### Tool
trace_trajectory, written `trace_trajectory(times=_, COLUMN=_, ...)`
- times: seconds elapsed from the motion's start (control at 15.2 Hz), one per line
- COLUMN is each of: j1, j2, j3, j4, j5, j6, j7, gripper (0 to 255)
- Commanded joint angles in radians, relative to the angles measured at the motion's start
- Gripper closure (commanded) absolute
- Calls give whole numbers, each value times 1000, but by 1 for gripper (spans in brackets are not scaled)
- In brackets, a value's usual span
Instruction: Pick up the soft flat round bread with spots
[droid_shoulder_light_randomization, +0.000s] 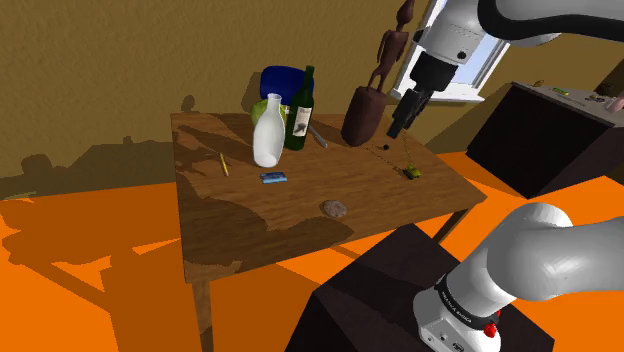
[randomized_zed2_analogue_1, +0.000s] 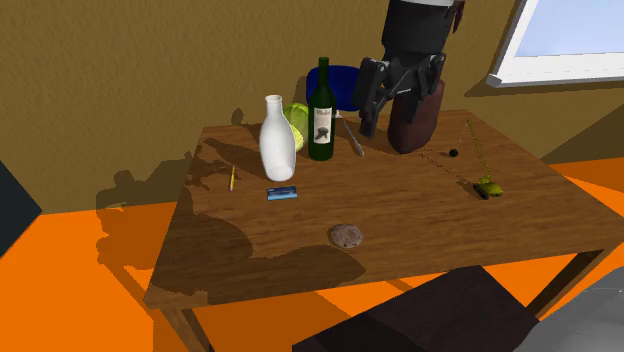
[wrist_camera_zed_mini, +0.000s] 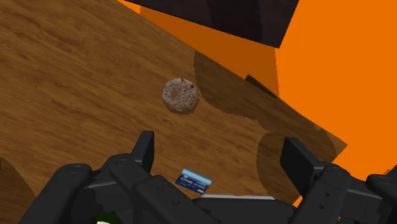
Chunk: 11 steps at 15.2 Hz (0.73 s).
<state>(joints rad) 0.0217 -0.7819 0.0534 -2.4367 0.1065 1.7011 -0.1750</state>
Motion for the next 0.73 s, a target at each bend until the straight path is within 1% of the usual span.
trace_trajectory(times=0.0, j1=0, j2=0, j3=0, j4=0, j5=0, j6=0, j7=0, gripper=0)
trace_trajectory(times=0.33, j1=40, j2=46, j3=-35, j4=-135, j5=-36, j6=169, j7=-174, gripper=0)
trace_trajectory(times=0.66, j1=74, j2=139, j3=-73, j4=-237, j5=-73, j6=356, j7=-344, gripper=0)
